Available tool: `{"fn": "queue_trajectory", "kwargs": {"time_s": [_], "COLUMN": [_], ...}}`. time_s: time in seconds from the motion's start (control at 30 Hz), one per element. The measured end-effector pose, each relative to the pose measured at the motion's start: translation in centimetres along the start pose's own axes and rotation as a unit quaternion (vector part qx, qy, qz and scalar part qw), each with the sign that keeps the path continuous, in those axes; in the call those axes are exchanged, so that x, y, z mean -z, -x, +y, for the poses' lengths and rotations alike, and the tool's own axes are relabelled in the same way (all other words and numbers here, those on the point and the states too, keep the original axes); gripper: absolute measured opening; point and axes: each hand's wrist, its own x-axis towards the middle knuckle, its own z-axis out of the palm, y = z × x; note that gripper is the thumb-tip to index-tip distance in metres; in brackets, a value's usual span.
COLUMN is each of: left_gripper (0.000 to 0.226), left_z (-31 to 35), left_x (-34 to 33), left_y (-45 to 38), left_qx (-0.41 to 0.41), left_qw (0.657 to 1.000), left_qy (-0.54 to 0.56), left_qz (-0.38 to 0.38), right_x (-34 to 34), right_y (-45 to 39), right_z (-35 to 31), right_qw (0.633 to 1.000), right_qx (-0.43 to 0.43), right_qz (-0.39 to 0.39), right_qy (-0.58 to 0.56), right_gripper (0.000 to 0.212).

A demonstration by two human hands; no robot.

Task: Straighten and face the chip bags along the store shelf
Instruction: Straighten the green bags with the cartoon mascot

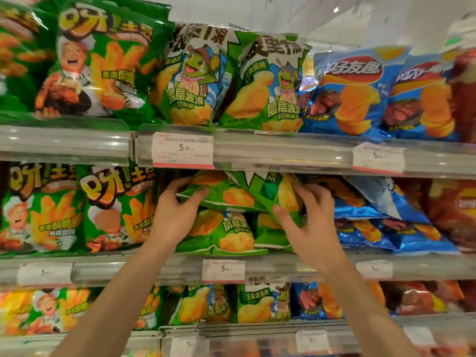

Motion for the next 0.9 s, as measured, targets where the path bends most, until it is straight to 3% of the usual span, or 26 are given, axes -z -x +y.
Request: {"fn": "queue_trajectory", "kwargs": {"time_s": [0.17, 0.4, 0.53, 0.67, 0.77, 0.9], "left_gripper": [0.037, 0.040, 0.041, 0.039, 0.040, 0.040], "left_z": [0.1, 0.3, 0.8, 1.0, 0.9, 0.8], "left_x": [-0.2, 0.0, 0.5, 0.6, 0.6, 0.6], "left_y": [0.1, 0.8, 1.2, 1.4, 1.4, 1.4], "left_qx": [-0.004, -0.019, -0.026, -0.035, -0.034, -0.031], "left_qw": [1.000, 1.000, 1.000, 0.999, 0.999, 0.999], "left_qy": [-0.007, -0.007, 0.009, 0.026, 0.027, 0.045], "left_qz": [0.000, 0.003, 0.014, 0.002, -0.001, 0.004], "right_x": [1.0, -0.8, 0.0, 0.4, 0.0, -1.0], "right_y": [-1.4, -1.8, -1.4, -1.6, -1.8, -1.2], "right_z": [1.7, -0.8, -0.7, 1.1, 1.2, -0.1], "right_qw": [0.986, 0.995, 0.993, 0.990, 0.985, 0.994], "right_qx": [-0.062, -0.069, -0.065, -0.059, -0.081, -0.069], "right_qz": [-0.120, 0.007, -0.044, -0.055, -0.091, -0.034], "right_qy": [-0.093, -0.078, -0.093, -0.119, -0.122, -0.083], "right_gripper": [0.083, 0.070, 0.096, 0.085, 0.094, 0.095]}}
